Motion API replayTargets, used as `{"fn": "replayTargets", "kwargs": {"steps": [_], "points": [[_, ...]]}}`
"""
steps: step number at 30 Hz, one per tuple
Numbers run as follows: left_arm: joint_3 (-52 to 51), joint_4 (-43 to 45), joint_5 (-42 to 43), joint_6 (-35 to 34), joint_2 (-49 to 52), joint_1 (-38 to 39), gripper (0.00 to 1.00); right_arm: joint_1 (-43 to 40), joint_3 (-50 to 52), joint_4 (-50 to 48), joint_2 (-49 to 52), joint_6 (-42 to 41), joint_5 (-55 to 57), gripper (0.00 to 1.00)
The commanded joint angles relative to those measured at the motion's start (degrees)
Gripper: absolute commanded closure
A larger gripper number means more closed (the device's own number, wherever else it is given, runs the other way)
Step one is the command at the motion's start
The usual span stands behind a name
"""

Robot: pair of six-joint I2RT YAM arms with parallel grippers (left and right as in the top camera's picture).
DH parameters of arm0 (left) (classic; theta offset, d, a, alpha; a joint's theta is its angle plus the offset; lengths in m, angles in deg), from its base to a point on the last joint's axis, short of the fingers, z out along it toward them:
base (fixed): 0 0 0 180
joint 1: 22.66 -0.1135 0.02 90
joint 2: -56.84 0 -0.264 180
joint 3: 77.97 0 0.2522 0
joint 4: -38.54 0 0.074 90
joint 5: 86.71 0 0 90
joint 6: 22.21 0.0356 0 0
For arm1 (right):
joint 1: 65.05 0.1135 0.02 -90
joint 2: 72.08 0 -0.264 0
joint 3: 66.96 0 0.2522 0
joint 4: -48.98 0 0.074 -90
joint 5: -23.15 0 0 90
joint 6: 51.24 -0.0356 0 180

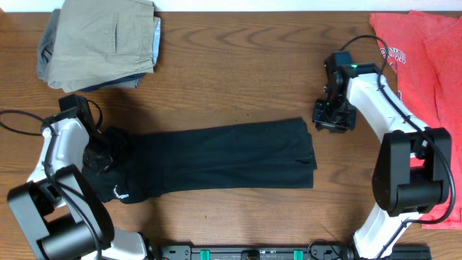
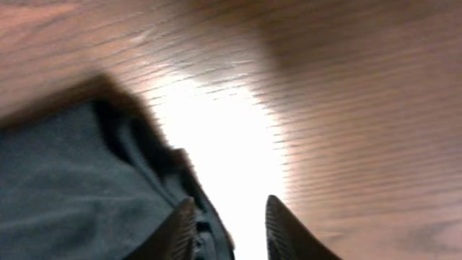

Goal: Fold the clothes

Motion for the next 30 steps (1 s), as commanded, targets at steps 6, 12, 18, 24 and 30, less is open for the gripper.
{"fn": "replayTargets", "kwargs": {"steps": [6, 12, 18, 24, 30], "points": [[0.2, -1.2, -1.4, -0.9, -0.7, -0.3, 0.08, -3.4, 3.1, -1.4, -0.5, 3.9, -6.4, 0.35], [0.2, -1.4, -1.4, -0.9, -0.7, -0.3, 0.00, -4.3, 8.4, -5.7, -0.5, 7.2, -13.6, 0.19], [0.2, -1.4, -1.4, -0.9, -0.7, -0.3, 0.00, -4.3, 14.5, -11.8, -0.5, 13.2, -25.5, 0.21], [0.2, -1.4, -1.4, -0.9, -0.7, -0.3, 0.00, -3.6, 18.1, -14.8, -0.5, 13.3, -32.1, 0.31], [0.2, -1.4, -1.4, -0.9, -0.7, -0.3, 0.00, -1.0, 20.0, -15.8, -0.5, 13.3, -32.0, 0.72]]}}
